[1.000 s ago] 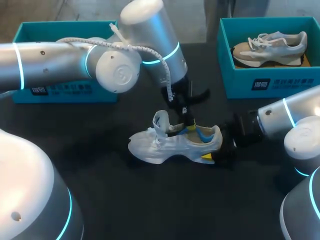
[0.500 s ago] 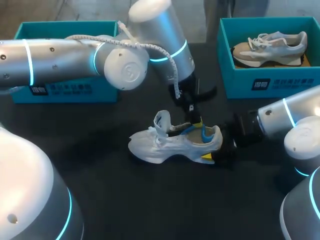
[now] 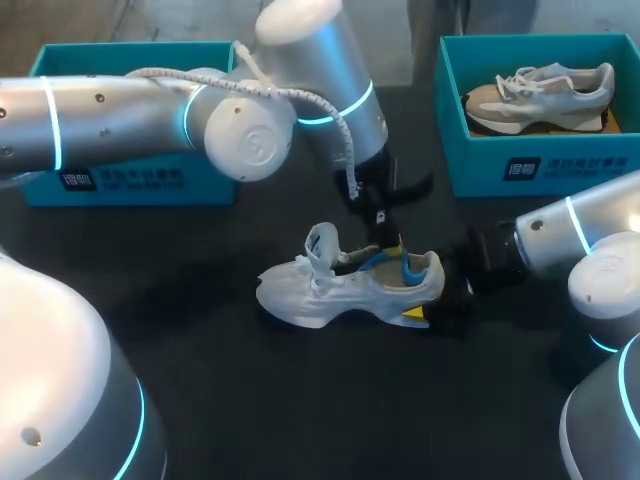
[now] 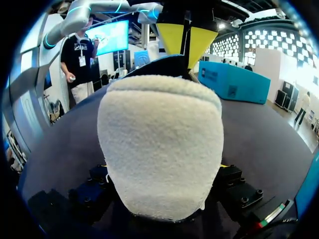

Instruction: Take the shoe out of the shoebox, open the shoe tongue, remove and reinsert the insole, then place the shoe into the shoebox

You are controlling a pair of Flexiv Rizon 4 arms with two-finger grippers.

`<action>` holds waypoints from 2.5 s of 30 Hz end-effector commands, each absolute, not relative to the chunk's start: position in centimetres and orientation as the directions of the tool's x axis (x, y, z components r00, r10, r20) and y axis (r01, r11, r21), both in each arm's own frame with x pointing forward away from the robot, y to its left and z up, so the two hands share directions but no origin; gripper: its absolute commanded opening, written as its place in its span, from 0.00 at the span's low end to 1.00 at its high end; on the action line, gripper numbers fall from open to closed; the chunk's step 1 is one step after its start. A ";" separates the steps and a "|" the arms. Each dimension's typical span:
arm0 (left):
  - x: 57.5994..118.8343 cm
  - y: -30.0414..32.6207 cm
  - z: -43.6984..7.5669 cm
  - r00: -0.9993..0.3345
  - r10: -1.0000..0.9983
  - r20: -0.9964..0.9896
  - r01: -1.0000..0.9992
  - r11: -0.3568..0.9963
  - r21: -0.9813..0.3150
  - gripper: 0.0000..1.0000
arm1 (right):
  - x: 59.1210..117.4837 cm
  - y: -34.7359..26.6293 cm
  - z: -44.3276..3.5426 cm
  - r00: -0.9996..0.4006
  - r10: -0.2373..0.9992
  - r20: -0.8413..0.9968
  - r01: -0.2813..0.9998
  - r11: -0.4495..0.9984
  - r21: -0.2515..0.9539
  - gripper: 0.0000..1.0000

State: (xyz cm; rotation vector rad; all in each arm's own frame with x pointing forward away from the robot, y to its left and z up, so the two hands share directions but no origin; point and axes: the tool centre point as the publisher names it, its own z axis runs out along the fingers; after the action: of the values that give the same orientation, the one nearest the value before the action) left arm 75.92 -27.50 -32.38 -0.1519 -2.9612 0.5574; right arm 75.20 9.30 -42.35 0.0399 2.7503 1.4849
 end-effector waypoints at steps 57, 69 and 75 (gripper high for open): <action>74.7 -22.4 -24.1 -0.969 0.239 -0.061 0.247 0.941 -0.232 0.65 | 75.2 9.7 -42.8 -1.000 0.031 -0.002 0.016 0.552 0.834 0.00; 74.7 -22.4 -24.5 -0.967 0.243 -0.074 0.253 0.943 -0.214 0.69 | 75.2 9.7 -42.8 -1.000 0.031 -0.002 0.016 0.552 0.834 0.00; 75.2 -23.5 -26.5 -0.967 0.250 -0.045 0.254 0.943 -0.217 0.68 | 75.2 9.7 -42.8 -1.000 0.031 -0.002 0.016 0.552 0.834 0.00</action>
State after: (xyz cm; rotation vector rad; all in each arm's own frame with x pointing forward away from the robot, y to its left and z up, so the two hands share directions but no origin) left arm 74.44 -22.54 -24.90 -0.4074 -3.1232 0.3593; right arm 75.21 9.31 -42.36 0.0398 2.7501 1.4852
